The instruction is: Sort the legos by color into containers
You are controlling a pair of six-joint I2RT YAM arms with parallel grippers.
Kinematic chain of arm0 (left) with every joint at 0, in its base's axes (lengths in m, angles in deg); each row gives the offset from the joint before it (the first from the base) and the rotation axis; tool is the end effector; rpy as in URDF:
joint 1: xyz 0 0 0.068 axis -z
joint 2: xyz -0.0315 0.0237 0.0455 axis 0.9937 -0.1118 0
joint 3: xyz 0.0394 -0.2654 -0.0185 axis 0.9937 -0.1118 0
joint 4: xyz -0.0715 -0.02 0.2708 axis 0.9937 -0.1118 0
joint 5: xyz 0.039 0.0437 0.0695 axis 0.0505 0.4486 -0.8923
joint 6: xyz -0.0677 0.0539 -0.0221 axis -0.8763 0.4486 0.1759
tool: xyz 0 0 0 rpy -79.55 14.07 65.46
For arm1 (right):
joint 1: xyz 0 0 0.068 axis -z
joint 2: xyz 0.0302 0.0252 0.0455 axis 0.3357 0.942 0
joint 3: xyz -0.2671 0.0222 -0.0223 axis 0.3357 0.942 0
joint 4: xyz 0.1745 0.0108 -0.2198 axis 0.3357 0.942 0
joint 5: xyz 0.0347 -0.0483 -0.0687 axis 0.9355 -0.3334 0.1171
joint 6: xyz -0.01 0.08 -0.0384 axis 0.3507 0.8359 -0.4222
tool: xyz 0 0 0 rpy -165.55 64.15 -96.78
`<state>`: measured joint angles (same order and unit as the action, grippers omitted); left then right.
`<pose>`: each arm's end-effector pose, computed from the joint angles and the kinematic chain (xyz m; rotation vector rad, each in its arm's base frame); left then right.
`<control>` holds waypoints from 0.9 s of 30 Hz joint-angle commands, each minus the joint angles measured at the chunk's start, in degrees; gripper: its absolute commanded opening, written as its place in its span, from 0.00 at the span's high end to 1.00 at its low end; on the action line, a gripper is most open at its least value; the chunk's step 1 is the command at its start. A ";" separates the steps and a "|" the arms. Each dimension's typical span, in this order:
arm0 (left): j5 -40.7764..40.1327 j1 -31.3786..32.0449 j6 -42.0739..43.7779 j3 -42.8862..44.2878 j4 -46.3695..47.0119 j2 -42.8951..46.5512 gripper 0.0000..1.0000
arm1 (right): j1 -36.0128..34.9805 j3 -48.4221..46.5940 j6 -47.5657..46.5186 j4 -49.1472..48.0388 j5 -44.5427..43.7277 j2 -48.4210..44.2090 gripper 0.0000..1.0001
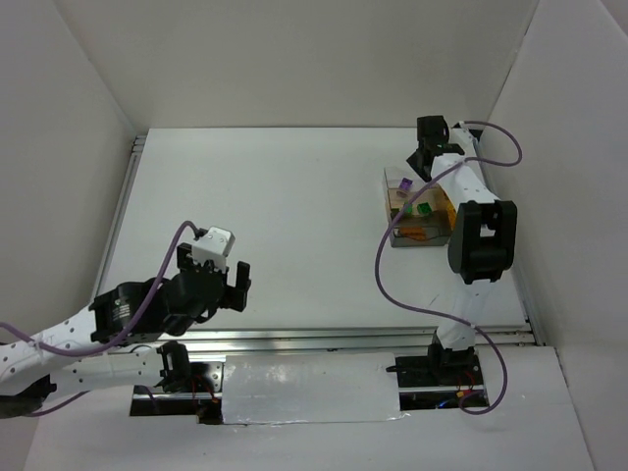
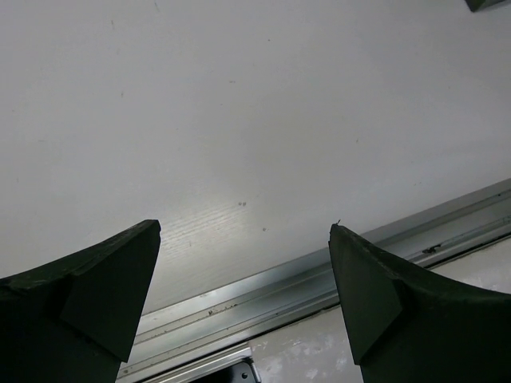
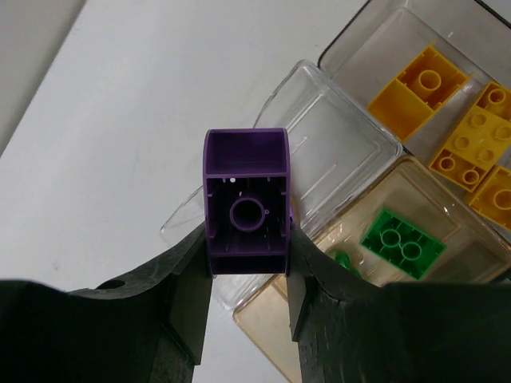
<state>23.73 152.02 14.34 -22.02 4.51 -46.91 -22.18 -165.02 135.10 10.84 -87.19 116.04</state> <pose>0.1157 -0.1441 0.3331 0.1768 2.0356 -0.2962 0.4899 -0.0084 0.2285 1.0090 2.0512 -0.0268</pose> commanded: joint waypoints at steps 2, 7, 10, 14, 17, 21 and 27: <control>-3.06 0.20 -0.97 -0.54 1.71 3.71 0.00 | 1.16 -2.77 4.90 3.55 -0.86 2.51 0.99; -3.52 0.29 -0.19 -1.16 2.06 5.03 0.00 | 1.16 2.76 7.54 -0.84 -0.59 -0.20 0.97; -2.81 0.20 -0.01 -1.07 2.24 4.16 0.01 | 1.16 2.60 7.81 -1.04 -0.06 0.48 0.85; -2.46 0.20 0.26 -0.90 2.24 2.84 0.01 | 1.16 0.31 7.28 0.46 1.69 2.68 0.74; -2.28 0.20 0.35 -0.81 2.24 2.22 0.00 | 1.16 1.10 7.11 -0.41 2.48 2.69 0.48; -2.72 0.20 0.08 -0.98 2.24 2.22 0.01 | 1.16 0.75 7.11 0.02 2.40 2.07 0.25; -5.45 -5.04 -2.98 -0.28 0.58 -1.63 0.00 | 0.73 -0.57 4.65 0.73 2.75 -0.73 0.18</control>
<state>21.09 150.84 13.95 -22.96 4.88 -46.01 -21.00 -162.94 141.02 12.05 -84.06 118.80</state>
